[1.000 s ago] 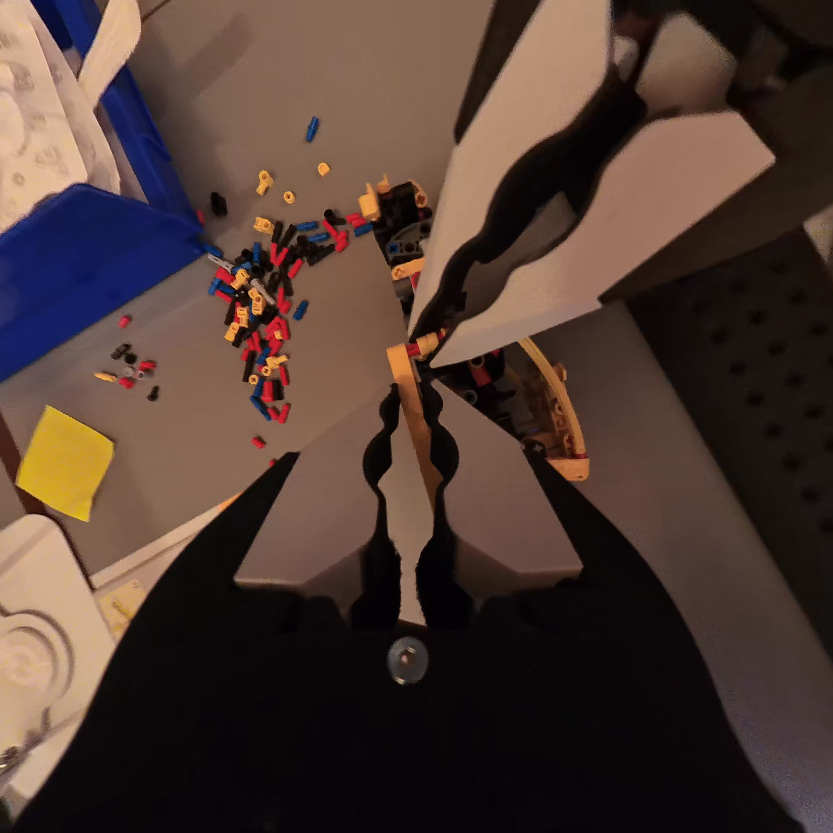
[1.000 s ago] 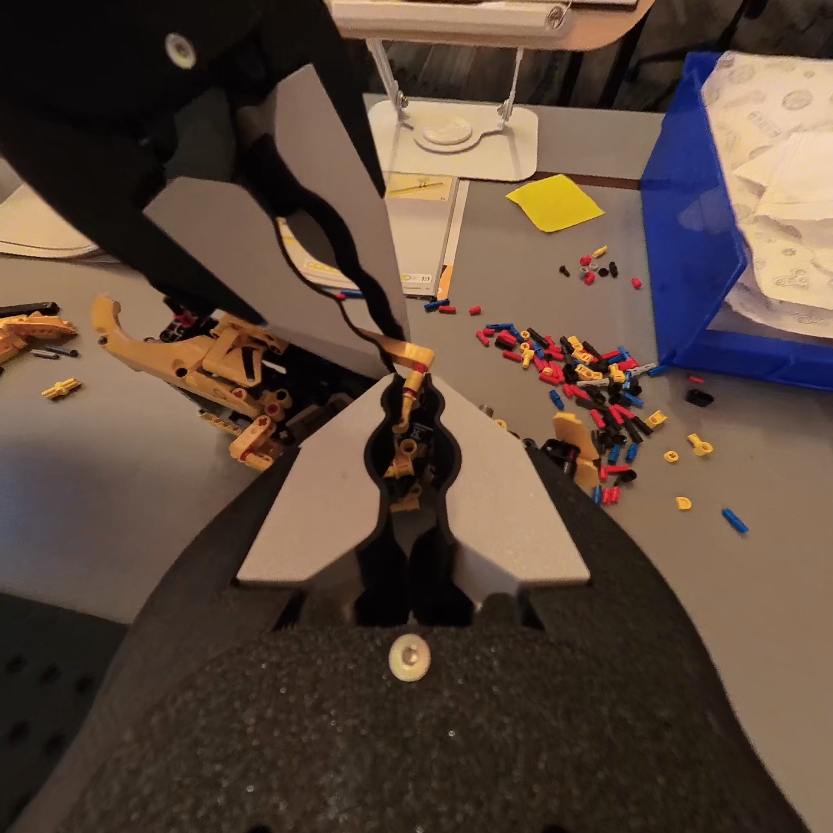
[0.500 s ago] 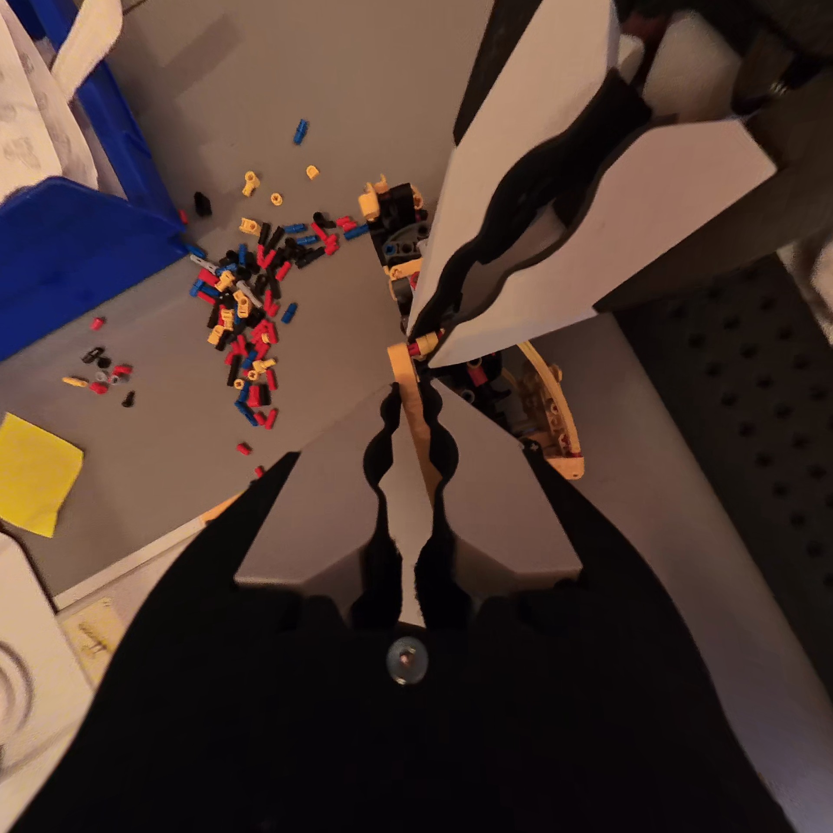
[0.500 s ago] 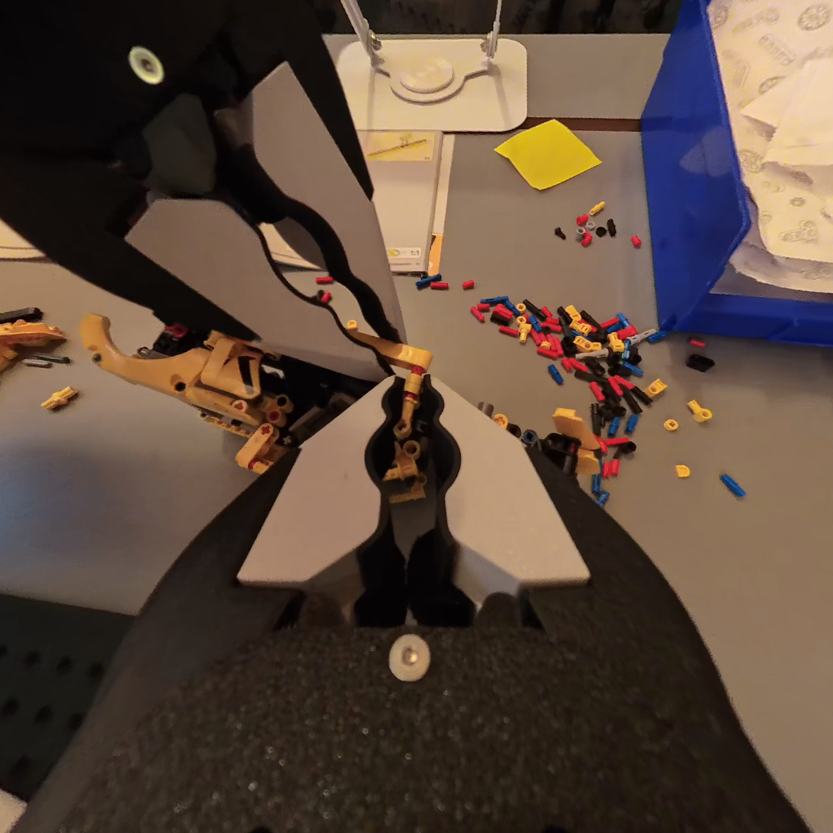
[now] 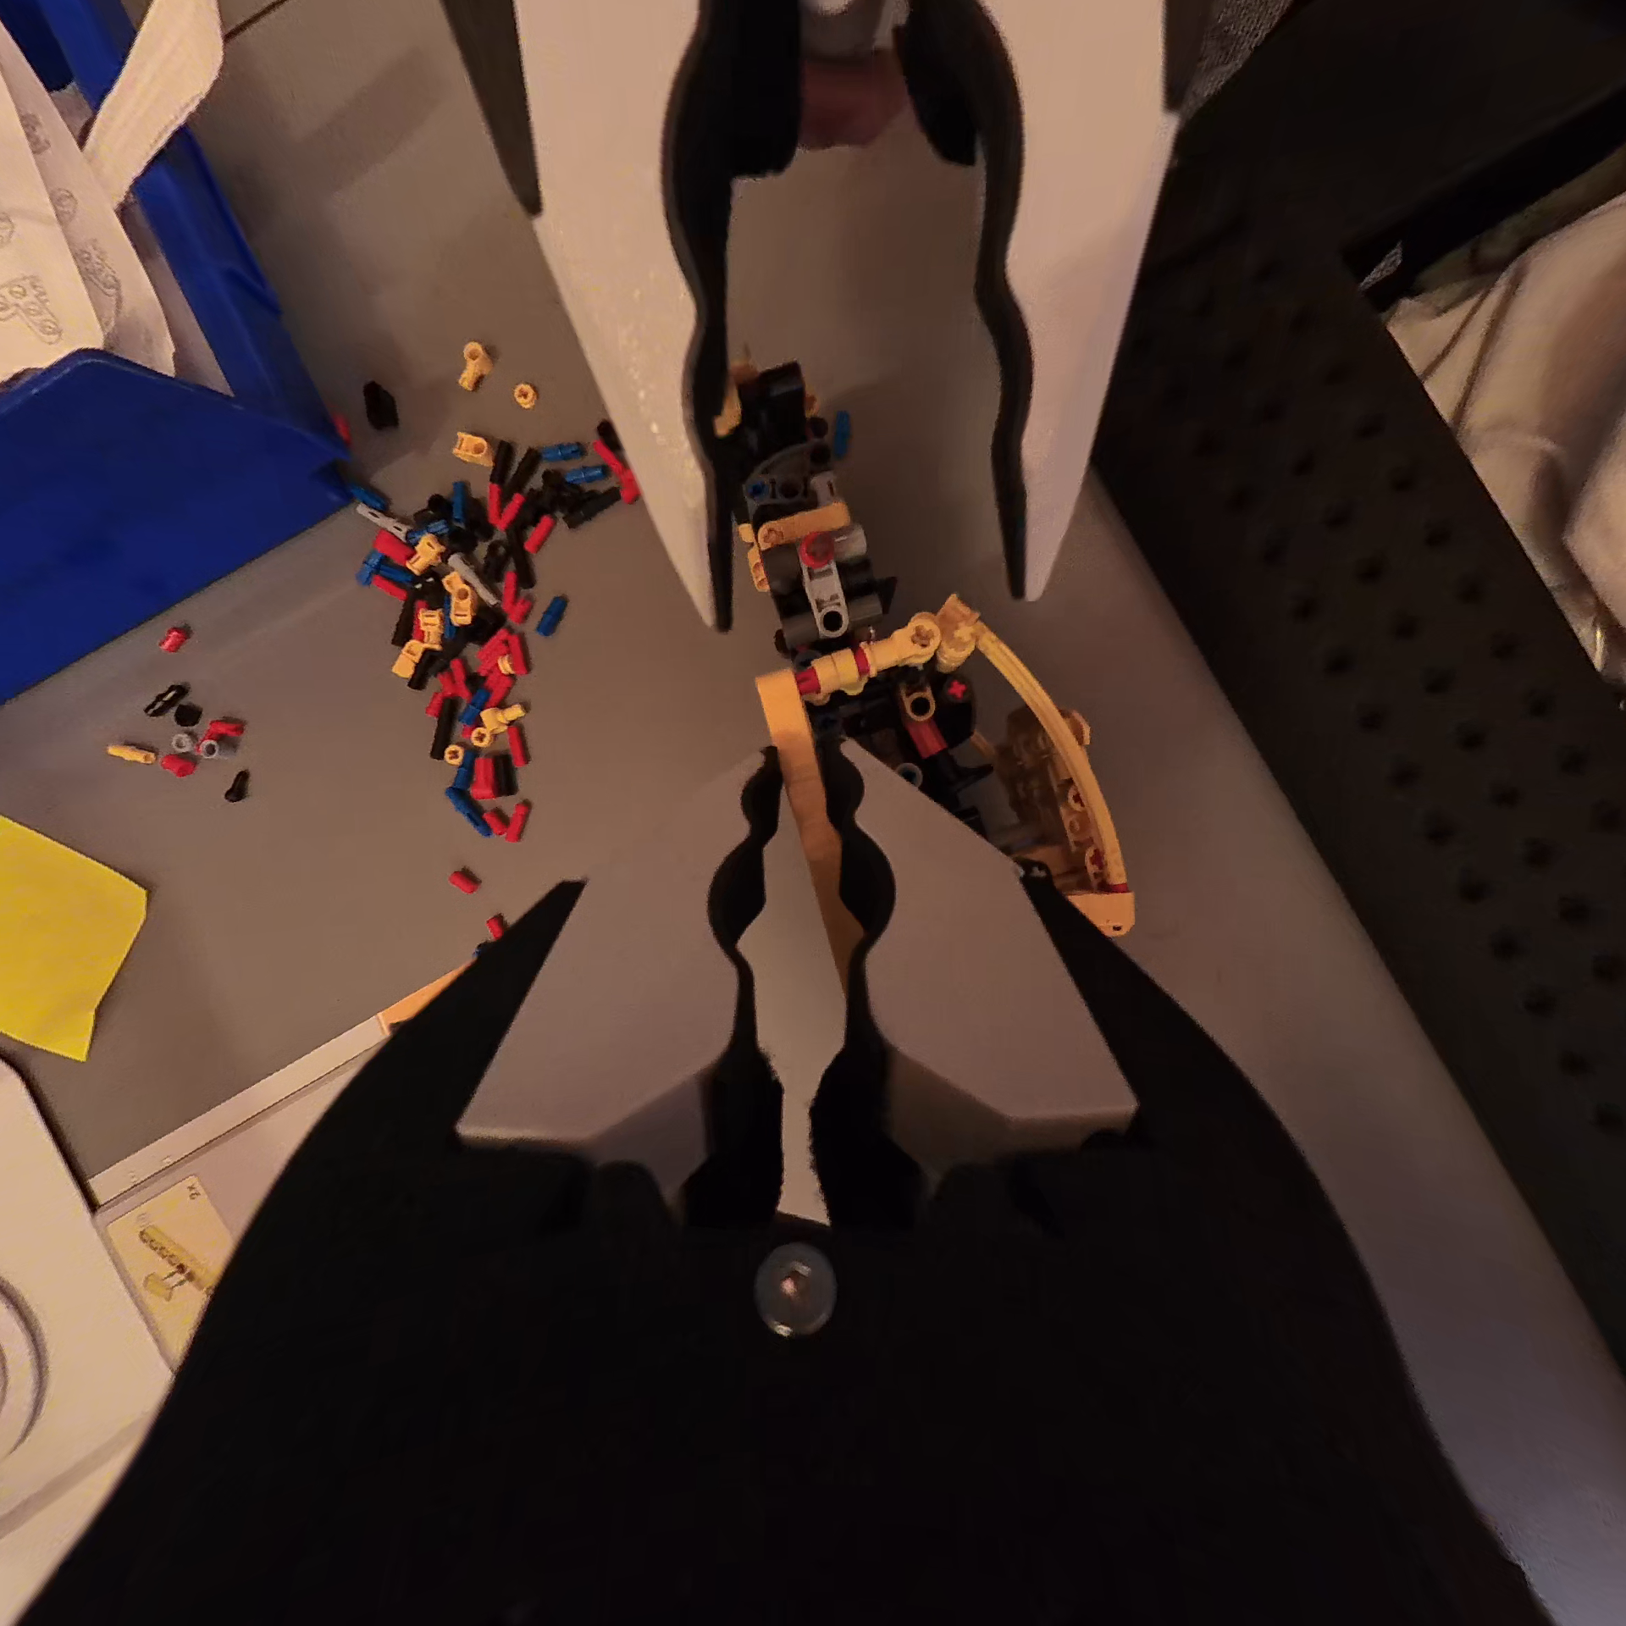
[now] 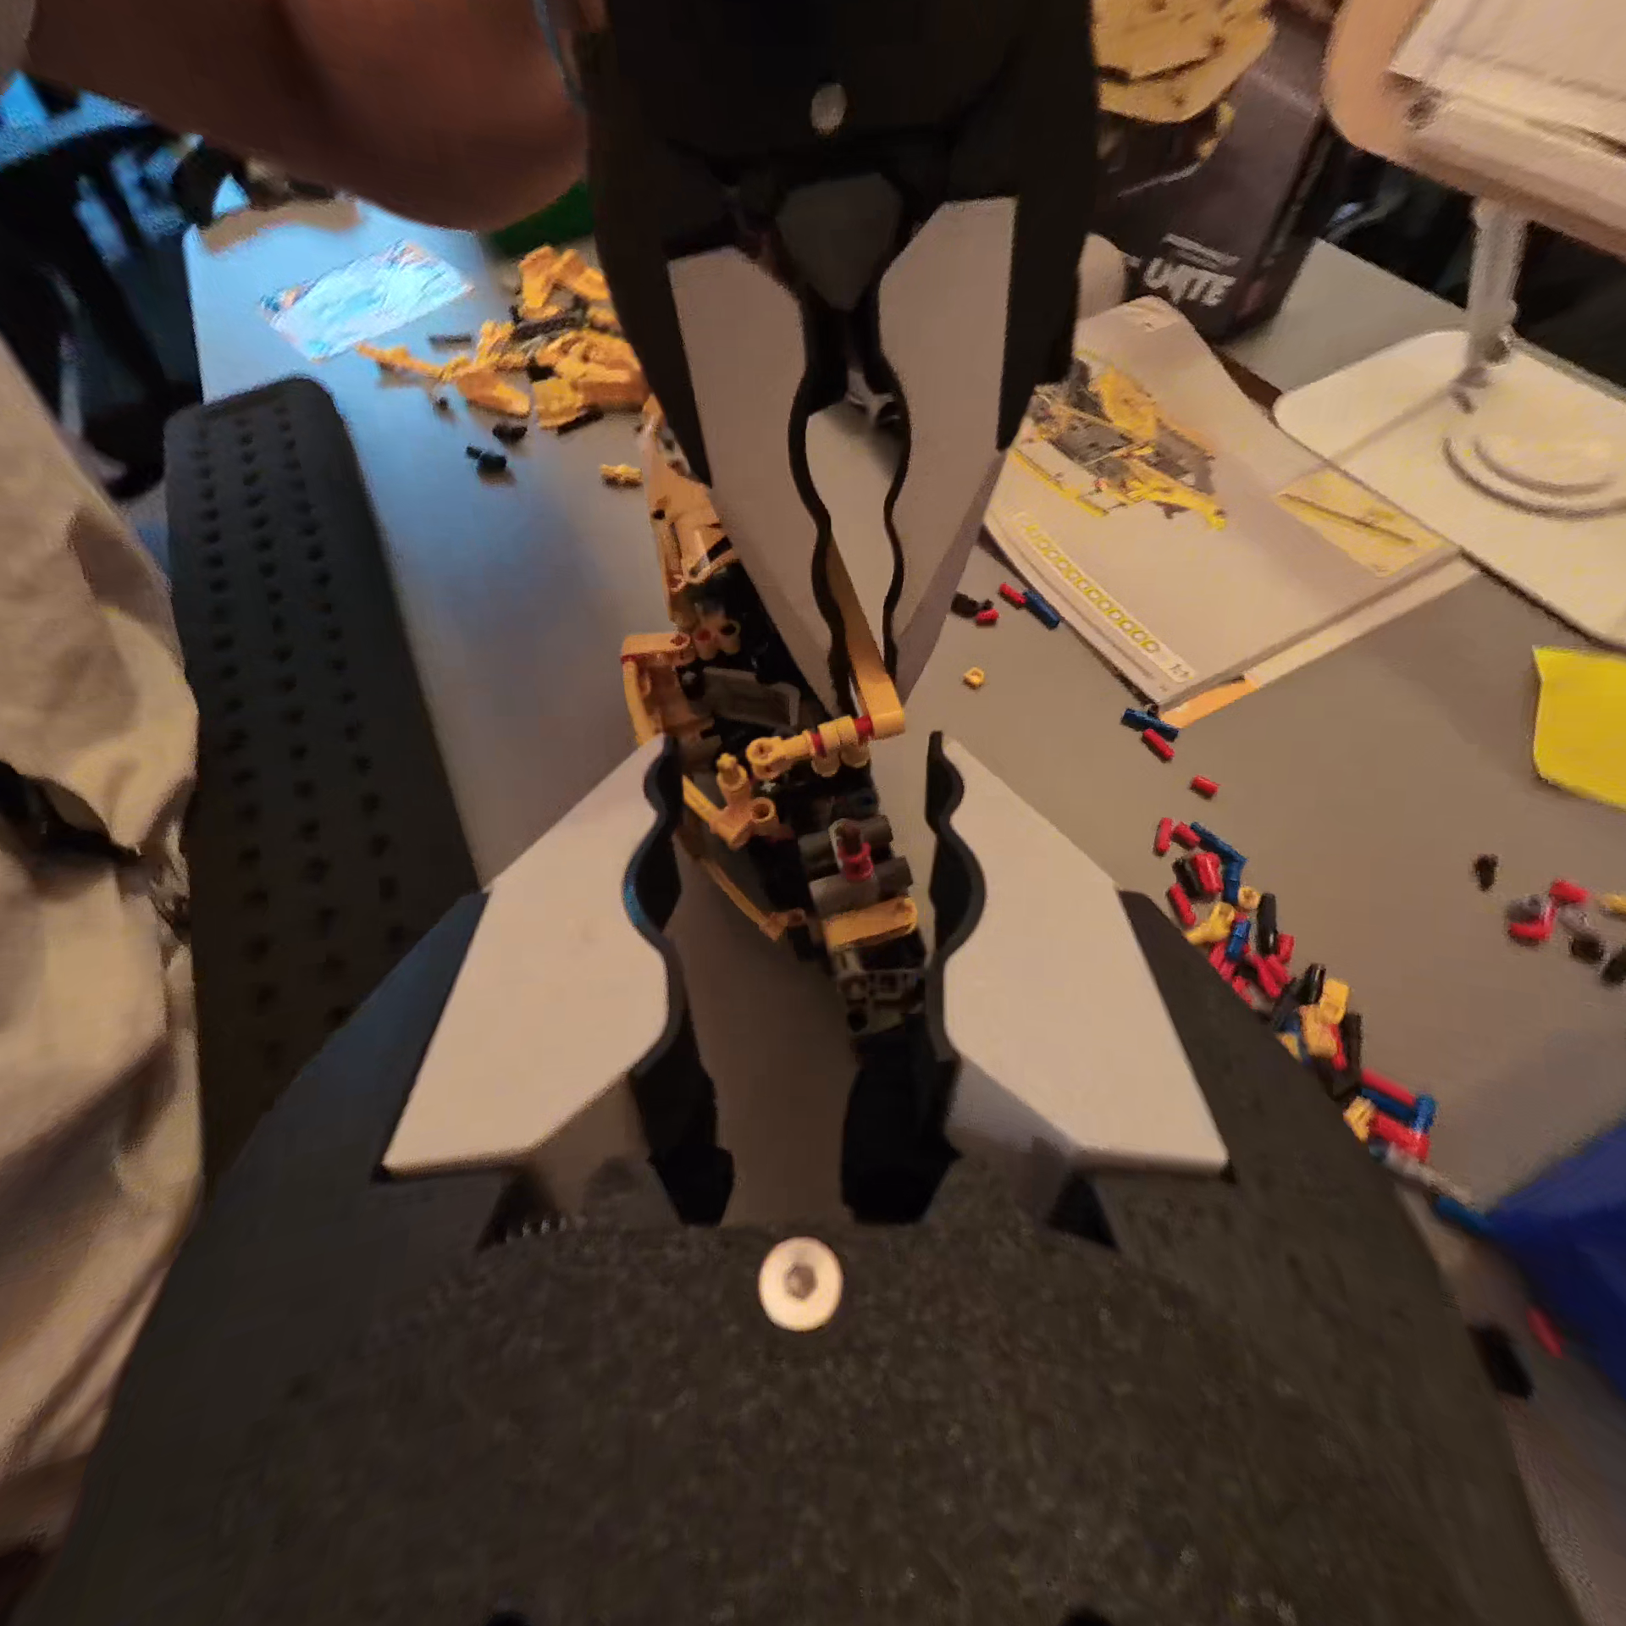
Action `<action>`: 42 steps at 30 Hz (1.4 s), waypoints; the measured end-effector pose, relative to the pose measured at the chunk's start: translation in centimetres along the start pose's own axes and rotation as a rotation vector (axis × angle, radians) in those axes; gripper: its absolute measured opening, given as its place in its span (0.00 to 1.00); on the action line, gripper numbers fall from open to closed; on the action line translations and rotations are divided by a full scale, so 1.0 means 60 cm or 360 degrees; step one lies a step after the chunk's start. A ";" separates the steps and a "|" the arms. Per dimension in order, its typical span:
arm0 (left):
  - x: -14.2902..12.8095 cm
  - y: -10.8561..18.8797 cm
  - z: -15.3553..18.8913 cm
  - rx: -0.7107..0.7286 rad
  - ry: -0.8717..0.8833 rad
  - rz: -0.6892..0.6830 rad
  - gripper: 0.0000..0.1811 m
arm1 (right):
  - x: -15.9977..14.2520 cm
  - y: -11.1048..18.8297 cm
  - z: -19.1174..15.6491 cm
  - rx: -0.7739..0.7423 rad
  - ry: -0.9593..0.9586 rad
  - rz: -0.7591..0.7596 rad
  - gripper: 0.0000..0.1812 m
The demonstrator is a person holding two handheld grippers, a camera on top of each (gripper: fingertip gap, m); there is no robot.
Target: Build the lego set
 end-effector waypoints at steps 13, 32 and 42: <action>-0.007 0.001 -0.006 -0.0051 0.0078 0.0037 0.05 | 0.023 -0.019 0.024 0.0181 0.0113 -0.0196 0.22; -0.006 0.000 -0.004 -0.0051 0.0097 0.0049 0.05 | 0.029 -0.035 0.023 0.0178 0.0182 -0.0295 0.21; -0.003 -0.001 -0.002 -0.0085 0.0106 0.0088 0.05 | 0.029 -0.032 0.022 0.0082 0.0219 -0.0271 0.10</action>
Point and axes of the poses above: each gripper's, where its closed fingertips meet, y back along the fingers, x out of its top, z = x × y across the jaws, the point moved 10 cm from there along y, back along the fingers, and after that the axes turned 14 degrees about -y, right-handed, at the moved point
